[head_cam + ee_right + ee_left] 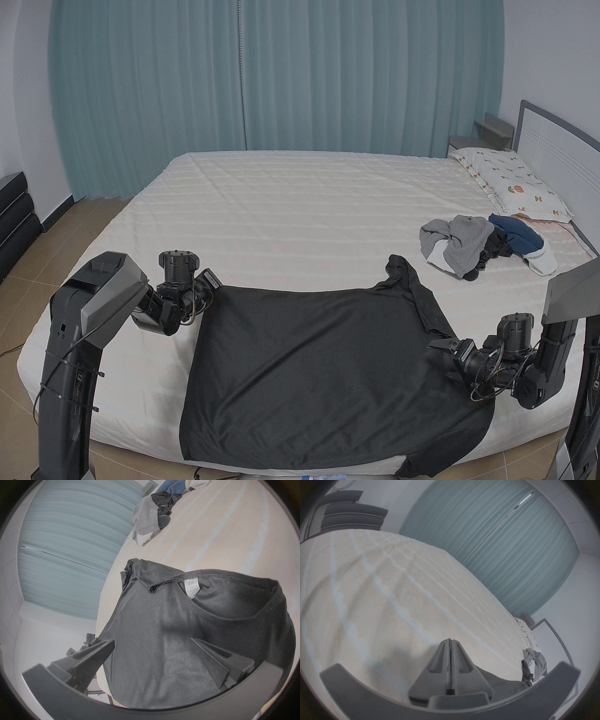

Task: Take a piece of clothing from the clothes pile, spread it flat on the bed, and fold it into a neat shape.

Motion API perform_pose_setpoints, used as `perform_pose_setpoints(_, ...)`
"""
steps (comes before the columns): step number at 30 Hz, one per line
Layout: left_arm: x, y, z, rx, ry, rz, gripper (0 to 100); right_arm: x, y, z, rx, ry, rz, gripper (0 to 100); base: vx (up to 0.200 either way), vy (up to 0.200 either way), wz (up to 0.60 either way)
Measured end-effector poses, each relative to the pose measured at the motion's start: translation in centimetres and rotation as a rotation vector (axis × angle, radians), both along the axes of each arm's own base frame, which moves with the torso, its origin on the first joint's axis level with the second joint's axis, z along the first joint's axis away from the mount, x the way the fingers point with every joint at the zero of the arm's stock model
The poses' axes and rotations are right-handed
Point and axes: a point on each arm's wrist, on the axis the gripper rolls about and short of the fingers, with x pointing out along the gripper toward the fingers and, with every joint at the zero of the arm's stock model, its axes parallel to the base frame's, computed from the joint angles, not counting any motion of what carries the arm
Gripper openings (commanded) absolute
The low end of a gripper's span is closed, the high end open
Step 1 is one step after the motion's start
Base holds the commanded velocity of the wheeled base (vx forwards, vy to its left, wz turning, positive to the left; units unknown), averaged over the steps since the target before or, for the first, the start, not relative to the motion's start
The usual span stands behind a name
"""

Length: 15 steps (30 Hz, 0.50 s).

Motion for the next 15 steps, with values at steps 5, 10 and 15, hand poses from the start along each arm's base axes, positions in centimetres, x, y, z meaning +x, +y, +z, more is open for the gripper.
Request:
perform_pose_setpoints(5, 0.4, 0.4, -0.3, 0.025, -0.009, 0.033, 0, 0.0, 0.0, 0.0, 0.0, -0.001, 0.0, 100, 0.0, 0.0, 0.0)
perform_pose_setpoints(10, 1.3, 0.7, -0.5, 0.055, -0.038, 0.097, 0, 0.0, 0.0, 0.0, 0.0, 0.0, 0.001, 100, 0.0, 0.0, 0.0)
perform_pose_setpoints(15, 1.7, 1.1, -1.1, 0.068, -0.038, 0.109, 0, 0.0, 0.0, 0.0, -0.001, 0.001, 0.001, 100, 0.0, 0.0, 0.0)
